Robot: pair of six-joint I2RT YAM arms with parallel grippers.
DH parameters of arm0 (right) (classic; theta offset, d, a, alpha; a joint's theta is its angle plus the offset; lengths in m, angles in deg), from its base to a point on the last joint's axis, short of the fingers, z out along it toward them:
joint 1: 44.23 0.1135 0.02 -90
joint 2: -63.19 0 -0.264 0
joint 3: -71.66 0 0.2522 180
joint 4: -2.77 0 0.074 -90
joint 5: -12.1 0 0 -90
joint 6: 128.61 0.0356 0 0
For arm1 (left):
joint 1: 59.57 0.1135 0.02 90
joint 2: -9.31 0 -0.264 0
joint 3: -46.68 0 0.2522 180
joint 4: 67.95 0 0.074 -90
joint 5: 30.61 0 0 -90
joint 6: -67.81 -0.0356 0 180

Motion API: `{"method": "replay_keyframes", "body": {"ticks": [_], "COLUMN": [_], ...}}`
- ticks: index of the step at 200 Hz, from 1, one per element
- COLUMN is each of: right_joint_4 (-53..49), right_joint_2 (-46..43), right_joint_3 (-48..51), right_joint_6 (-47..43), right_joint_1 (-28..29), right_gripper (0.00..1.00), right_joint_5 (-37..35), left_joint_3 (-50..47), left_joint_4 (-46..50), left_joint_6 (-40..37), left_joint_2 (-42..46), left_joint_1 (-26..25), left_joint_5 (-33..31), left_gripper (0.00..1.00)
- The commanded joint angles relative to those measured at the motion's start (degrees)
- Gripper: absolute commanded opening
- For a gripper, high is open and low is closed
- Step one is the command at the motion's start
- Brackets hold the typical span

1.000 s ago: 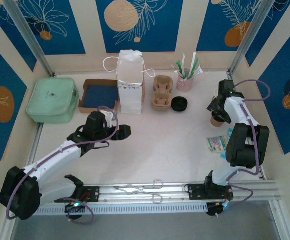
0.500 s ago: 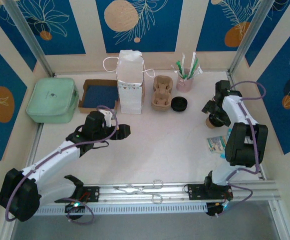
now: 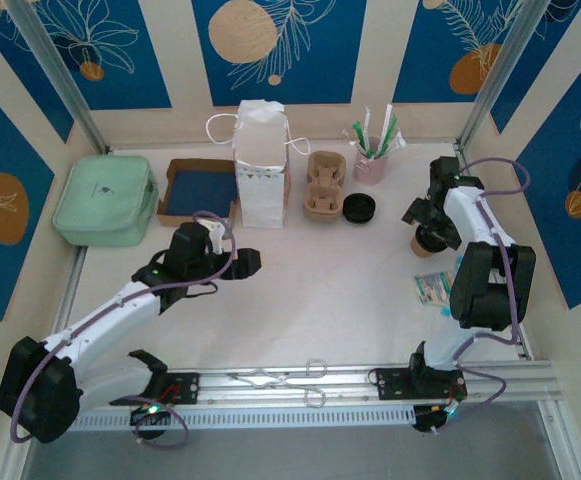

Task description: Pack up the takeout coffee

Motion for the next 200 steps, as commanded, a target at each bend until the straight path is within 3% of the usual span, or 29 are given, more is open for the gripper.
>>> {"method": "replay_keyframes", "body": {"ticks": [1, 91, 150, 200], "right_joint_4": [-2.0, -5.5, -8.8, -10.4], "right_joint_2": [0.9, 1.9, -3.4, -10.1], "right_joint_3": [-2.7, -6.5, -7.9, -11.5], "right_joint_6": [-0.8, -1.0, -1.1, -1.4], "right_joint_1": [0.3, 0.6, 2.0, 5.2], "right_gripper": [0.98, 0.98, 0.98, 0.95], "right_joint_5": [1.5, 0.1, -6.2, -4.6], "left_joint_3": [2.1, 2.8, 2.6, 2.6], "left_joint_4": [0.6, 0.7, 1.7, 1.0], "left_joint_6": [-0.9, -1.4, -1.9, -1.1], "left_joint_2": [0.0, -0.6, 0.6, 0.8], "left_joint_1": [0.8, 1.1, 1.5, 1.7], "left_joint_5": [-0.2, -0.1, -0.7, -0.4], "left_gripper": [0.86, 0.87, 0.87, 0.87]}}
